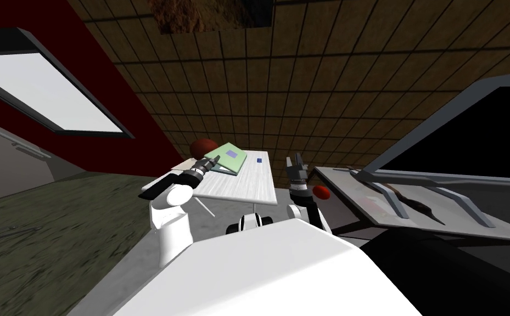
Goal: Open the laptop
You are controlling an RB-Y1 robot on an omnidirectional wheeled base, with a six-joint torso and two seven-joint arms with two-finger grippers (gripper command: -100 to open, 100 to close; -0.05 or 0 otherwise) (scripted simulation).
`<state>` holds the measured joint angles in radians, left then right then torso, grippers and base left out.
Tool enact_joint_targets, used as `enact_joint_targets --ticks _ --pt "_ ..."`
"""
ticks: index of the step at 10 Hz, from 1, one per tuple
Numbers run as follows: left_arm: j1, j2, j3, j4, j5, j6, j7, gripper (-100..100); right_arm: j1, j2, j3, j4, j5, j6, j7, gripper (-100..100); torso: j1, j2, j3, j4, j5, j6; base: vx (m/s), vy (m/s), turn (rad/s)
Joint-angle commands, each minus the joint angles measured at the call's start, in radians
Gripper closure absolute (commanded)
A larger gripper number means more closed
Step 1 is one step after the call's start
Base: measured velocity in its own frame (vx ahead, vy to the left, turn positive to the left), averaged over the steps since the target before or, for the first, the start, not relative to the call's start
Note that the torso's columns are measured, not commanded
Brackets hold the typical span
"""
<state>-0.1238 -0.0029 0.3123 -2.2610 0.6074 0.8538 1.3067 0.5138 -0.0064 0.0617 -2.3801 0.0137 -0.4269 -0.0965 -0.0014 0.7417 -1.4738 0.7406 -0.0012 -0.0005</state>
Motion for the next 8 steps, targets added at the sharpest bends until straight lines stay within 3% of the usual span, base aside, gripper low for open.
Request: enact_joint_targets --ticks 1,2,3,8 --pt "-0.007 0.019 0.020 -0.059 0.001 0.062 0.044 -100 0.000 0.000 0.000 0.000 0.000 0.000 0.000 0 0.001 0.000 0.000 -0.001 0.001 0.000 -0.003 -0.012 0.036" --pt "-0.003 0.017 0.017 -0.045 0.005 0.044 0.031 -100 0.000 0.000 0.000 0.000 0.000 0.000 0.000 0 0.002 -0.001 -0.001 -0.002 0.001 0.000 -0.002 -0.005 0.008" --pt "-0.004 0.017 0.017 -0.048 0.004 0.049 0.035 0 0.000 0.000 0.000 0.000 0.000 0.000 0.000 0 0.002 -0.003 -0.002 -0.002 0.002 0.001 0.000 0.000 0.000" --pt "-0.004 0.017 0.017 -0.048 0.004 0.049 0.035 0 0.000 0.000 0.000 0.000 0.000 0.000 0.000 0 0.001 -0.004 -0.002 -0.003 0.001 0.000 0.000 0.000 0.000"
